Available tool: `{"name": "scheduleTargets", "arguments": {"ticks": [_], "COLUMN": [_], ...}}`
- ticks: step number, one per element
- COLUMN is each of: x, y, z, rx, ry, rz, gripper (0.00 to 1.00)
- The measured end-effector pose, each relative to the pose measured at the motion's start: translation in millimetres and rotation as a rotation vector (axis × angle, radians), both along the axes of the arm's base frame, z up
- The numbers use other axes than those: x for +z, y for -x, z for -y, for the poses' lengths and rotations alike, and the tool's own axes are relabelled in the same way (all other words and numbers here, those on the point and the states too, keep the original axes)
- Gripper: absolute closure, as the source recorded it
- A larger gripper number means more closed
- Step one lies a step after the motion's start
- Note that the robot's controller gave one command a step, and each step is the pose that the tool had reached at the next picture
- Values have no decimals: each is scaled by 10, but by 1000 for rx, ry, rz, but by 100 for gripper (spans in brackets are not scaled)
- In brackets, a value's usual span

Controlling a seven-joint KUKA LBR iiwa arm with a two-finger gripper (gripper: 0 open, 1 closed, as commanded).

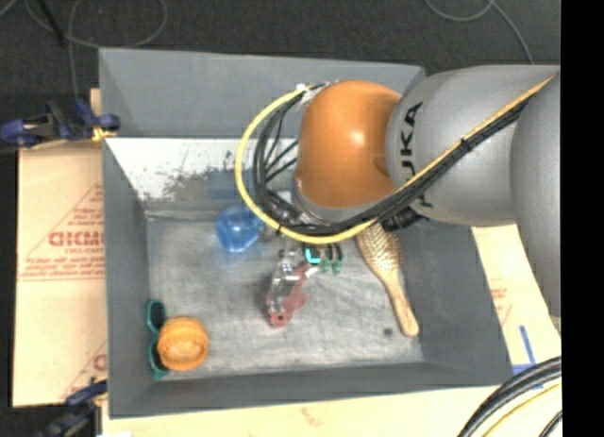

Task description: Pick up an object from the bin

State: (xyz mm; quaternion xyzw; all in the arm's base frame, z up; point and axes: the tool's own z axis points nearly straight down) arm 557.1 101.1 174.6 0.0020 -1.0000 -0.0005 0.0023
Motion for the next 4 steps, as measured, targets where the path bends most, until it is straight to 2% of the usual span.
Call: {"name": "scheduleTargets", "arguments": {"ticks": [1,2,3,4], "x": [40,-954,-954,526], "y": [-18,143,142,-208], "z": [3,277,277,203], "rx": [-2,511,510,639], "ry": [-1,-4,-4,0], "rz": [8,27,27,13], "gripper": [0,100,100,100]}}
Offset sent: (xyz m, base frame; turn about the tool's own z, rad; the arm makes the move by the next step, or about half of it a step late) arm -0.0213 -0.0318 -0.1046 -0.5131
